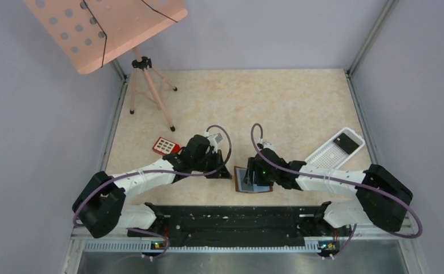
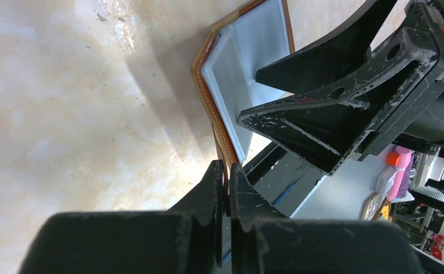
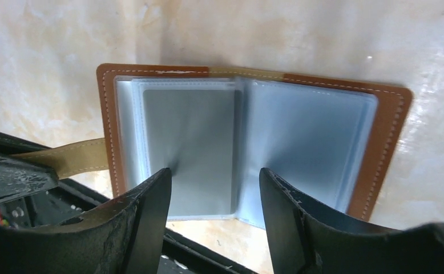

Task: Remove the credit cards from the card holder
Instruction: Remove the credit card from the card holder.

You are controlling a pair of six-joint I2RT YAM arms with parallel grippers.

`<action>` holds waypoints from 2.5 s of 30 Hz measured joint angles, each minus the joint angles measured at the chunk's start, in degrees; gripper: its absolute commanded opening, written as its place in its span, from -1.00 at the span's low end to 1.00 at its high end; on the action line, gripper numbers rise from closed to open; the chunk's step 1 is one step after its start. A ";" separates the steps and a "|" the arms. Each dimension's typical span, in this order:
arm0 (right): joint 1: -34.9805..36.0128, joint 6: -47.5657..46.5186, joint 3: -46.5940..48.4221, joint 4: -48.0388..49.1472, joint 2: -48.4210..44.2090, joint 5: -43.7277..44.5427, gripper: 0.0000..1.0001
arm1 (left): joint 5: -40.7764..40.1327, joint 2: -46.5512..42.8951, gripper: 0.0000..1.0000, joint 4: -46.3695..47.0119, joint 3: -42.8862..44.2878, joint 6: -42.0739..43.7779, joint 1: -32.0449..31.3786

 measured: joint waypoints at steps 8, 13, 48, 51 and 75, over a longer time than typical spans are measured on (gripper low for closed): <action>0.07 -0.59 0.37 -6.49 -2.49 5.22 0.16 | -0.26 -0.63 -1.00 -0.13 0.00 0.00 0.02; 0.07 -1.09 0.35 -7.28 -4.48 4.72 0.16 | -0.24 -0.74 -1.00 -0.35 0.00 0.00 0.02; 1.05 -0.83 -0.26 1.03 -0.13 -1.38 0.18 | -0.26 -1.14 -1.00 -0.39 0.00 -0.02 0.00; 1.16 -0.87 0.42 -0.68 -0.55 0.24 0.18 | -0.31 -1.14 -1.00 -0.39 0.00 -0.02 0.00; 1.20 -1.40 0.50 -6.34 -6.45 5.27 0.18 | -0.50 -1.11 -1.00 -0.42 0.00 0.02 0.00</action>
